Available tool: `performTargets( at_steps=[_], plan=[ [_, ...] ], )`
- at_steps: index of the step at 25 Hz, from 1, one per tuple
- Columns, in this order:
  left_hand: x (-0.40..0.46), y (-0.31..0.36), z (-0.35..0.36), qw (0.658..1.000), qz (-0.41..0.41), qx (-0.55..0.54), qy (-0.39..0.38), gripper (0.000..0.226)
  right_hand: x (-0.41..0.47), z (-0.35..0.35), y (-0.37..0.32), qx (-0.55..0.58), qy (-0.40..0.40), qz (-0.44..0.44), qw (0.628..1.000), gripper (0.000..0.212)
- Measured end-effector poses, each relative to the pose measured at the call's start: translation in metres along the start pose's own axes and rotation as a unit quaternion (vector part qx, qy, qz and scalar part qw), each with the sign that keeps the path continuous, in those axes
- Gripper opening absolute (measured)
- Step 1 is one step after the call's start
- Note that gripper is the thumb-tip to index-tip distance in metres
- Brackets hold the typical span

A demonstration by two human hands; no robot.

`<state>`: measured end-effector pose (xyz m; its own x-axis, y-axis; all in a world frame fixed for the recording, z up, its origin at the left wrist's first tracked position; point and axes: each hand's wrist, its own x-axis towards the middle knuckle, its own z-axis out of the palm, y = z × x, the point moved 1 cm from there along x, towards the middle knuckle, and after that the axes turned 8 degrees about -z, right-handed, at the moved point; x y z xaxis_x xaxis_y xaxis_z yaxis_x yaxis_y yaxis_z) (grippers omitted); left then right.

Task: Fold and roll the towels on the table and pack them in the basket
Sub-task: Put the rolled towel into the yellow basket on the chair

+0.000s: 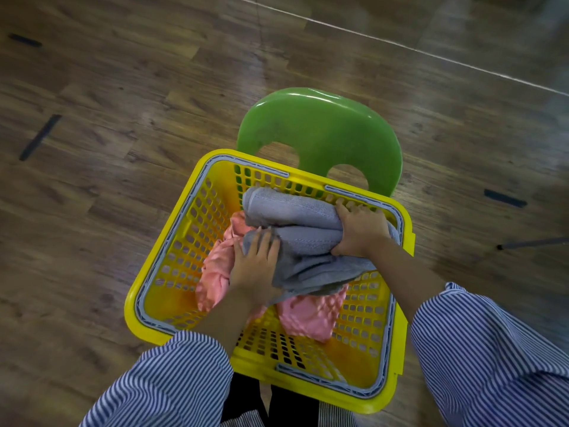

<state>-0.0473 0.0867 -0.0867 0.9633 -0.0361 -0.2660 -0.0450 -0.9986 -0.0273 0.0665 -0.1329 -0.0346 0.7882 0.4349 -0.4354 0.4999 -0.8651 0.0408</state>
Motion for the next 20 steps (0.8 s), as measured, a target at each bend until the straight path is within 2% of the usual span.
performTargets(
  at_steps=[3,5,7,9,11,16,20],
  plan=[
    [0.026,0.004,-0.002,0.999,0.016,0.028,-0.01,0.111,-0.004,-0.001,0.004,0.001,0.019,-0.018,1.0,0.102],
    [0.039,0.004,-0.003,0.998,0.055,0.034,-0.009,0.094,-0.007,-0.002,0.005,0.005,0.038,-0.03,0.999,0.095],
    [0.05,0.001,-0.007,0.996,0.086,0.019,0.028,0.068,-0.008,-0.003,0.007,0.005,0.057,-0.04,0.998,0.094],
    [0.058,-0.002,-0.013,0.993,0.094,0.031,0.064,0.058,-0.009,-0.003,0.011,0.018,0.079,-0.038,0.996,0.097],
    [0.06,-0.005,-0.006,0.99,0.081,0.024,0.115,0.066,-0.009,-0.003,0.015,0.045,0.094,-0.024,0.994,0.096],
    [0.047,0.0,0.008,0.993,0.063,0.028,0.098,0.075,0.005,0.006,0.008,0.003,0.032,-0.018,0.999,0.108],
    [0.041,-0.006,-0.001,0.993,0.06,0.018,0.1,0.084,0.003,0.006,-0.004,-0.035,0.06,0.017,0.997,0.11]
  ],
)
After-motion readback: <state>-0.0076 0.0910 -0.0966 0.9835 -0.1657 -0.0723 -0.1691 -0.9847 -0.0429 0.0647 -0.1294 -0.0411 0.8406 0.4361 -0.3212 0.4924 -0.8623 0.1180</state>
